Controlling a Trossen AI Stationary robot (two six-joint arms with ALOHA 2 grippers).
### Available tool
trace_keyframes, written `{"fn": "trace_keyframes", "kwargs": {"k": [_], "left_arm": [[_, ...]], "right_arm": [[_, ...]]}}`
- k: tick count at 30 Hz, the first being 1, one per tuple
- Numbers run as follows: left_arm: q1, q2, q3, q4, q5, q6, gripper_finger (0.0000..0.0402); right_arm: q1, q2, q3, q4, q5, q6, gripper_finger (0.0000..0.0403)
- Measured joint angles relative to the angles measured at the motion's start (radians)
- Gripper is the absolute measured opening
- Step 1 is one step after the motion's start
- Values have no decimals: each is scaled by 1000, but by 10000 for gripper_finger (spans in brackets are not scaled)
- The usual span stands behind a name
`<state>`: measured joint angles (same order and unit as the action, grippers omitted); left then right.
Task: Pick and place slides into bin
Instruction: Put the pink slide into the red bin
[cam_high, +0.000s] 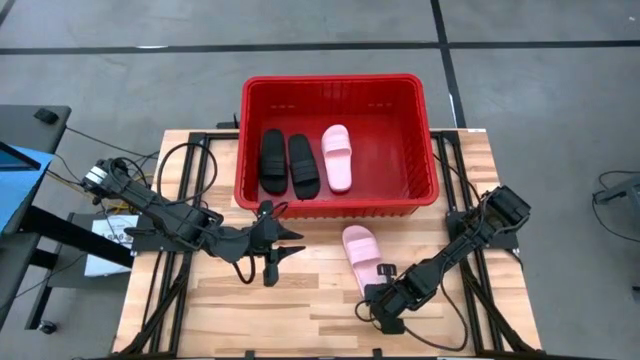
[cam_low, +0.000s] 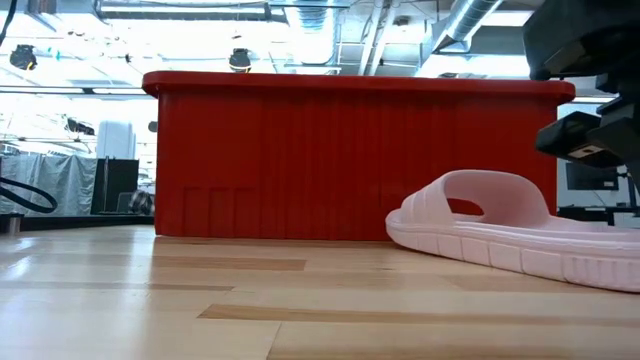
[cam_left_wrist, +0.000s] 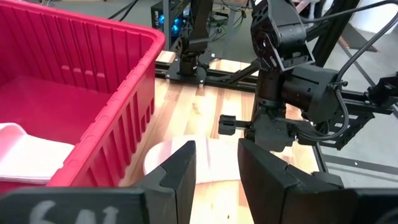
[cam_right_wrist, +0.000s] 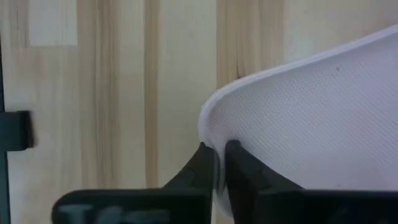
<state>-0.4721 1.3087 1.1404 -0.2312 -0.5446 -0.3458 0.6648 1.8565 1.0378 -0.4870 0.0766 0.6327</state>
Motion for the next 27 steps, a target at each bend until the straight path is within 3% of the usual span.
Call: {"fn": "trace_keyframes", "kwargs": {"k": [15,27], "left_arm": [[0,0,0,-10,0,-18,108],[0,0,0,-12,3,-35,108]], "right_arm": [[-10,-16,-4,1,-30,15,1],[-13,-172,-8,-13,-26,40,0]]}}
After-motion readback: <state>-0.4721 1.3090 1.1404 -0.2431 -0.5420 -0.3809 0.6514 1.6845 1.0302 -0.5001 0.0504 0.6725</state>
